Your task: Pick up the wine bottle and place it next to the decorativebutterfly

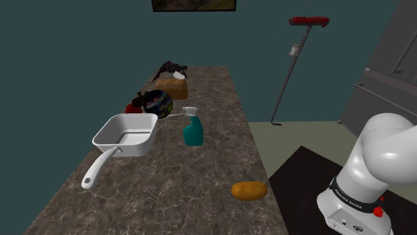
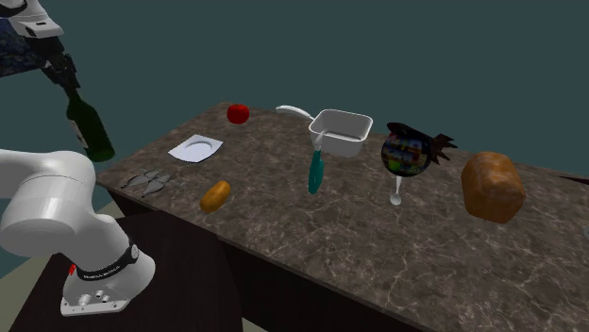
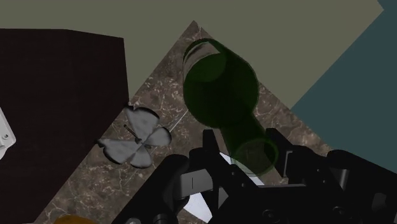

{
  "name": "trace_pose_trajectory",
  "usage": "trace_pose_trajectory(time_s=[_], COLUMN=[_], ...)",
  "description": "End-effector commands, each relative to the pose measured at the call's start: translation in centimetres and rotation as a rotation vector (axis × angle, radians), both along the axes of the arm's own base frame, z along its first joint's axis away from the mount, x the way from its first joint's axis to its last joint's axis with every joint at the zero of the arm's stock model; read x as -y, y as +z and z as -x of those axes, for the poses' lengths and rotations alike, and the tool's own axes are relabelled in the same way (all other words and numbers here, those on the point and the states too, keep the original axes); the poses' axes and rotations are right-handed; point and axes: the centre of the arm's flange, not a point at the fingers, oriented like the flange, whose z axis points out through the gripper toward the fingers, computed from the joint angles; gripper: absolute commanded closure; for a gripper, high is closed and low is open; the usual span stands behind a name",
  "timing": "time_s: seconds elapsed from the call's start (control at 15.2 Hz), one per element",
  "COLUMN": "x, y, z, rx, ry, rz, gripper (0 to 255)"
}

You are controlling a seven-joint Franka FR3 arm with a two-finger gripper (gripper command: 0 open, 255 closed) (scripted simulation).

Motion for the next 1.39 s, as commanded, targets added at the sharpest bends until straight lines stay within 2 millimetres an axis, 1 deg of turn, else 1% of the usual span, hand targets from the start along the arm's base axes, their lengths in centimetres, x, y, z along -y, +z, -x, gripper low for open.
trace_pose_trajectory(time_s=[0.0,0.79,1.32], x=[0.0,0.0,0.0], y=[-1.1,-7.6,-7.6], z=[0.1,0.1,0.1], rx=[0.0,0.0,0.0], ry=[0.0,0.0,0.0], rz=[-0.001,-0.001,-0.001], gripper=[255,255,255])
